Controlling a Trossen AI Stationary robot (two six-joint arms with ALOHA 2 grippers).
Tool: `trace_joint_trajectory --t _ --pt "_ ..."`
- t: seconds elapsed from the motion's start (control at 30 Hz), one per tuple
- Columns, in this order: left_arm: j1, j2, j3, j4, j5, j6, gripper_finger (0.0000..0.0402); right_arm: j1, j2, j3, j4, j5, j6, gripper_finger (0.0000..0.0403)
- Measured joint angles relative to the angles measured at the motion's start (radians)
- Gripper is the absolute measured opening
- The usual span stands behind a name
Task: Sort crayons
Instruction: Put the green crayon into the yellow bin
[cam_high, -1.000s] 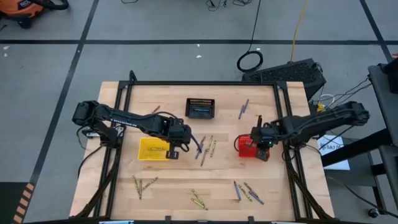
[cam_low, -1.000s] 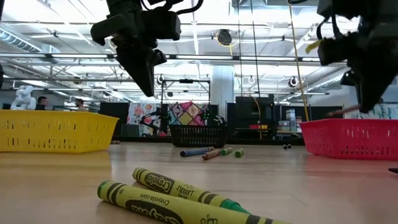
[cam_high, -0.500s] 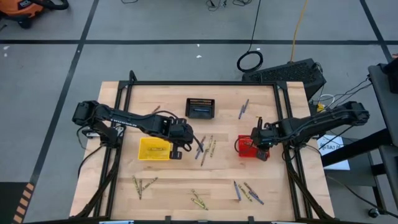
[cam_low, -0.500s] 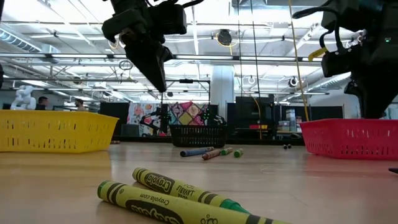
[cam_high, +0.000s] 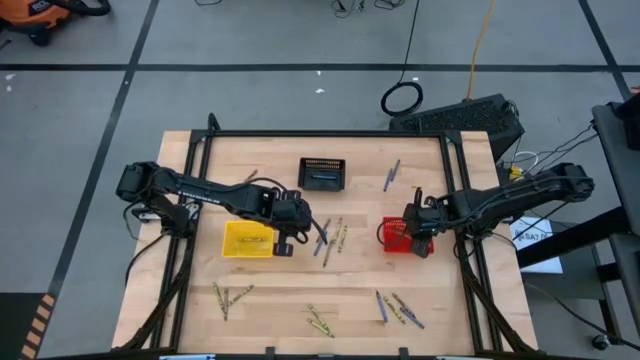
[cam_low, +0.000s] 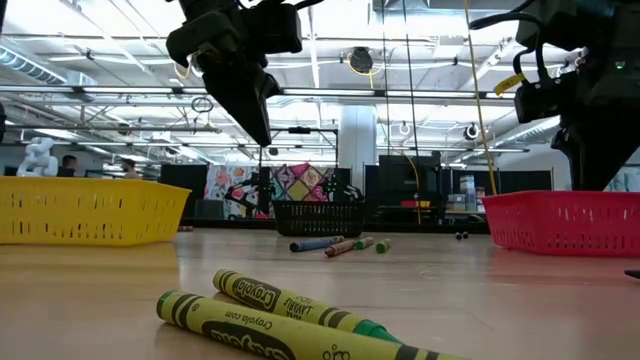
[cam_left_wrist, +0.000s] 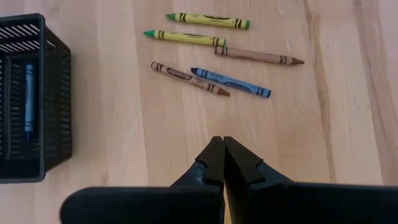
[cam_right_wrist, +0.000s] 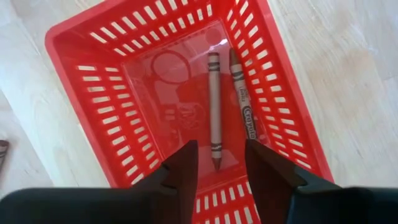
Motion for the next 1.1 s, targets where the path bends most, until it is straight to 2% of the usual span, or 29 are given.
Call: trace_joint_trajectory --t 0.2,0.33,0.47,0.83,1.1 --pt "-0.003 0.000 0.000 -0.001 0.124 -0.001 0.0016 0.000 0.000 0.000 0.014 0.000 0.010 0.0121" --pt "-0.015 0.000 0.000 0.006 0.128 0.000 0.0054 0.000 0.000 0.000 0.014 0.000 0.010 0.0121" --pt "-0.031 0.000 0.000 0.080 0.114 -0.050 0.0081 0.000 0.000 0.000 0.014 0.005 0.009 0.0121" --pt "-0.178 0.003 0.000 0.139 0.102 0.023 0.0084 0.000 0.000 0.000 0.021 0.027 0.028 0.0121" --pt "-0.271 0.112 0.000 0.248 0.101 0.026 0.0084 0.000 0.000 0.000 0.094 0.029 0.023 0.0121"
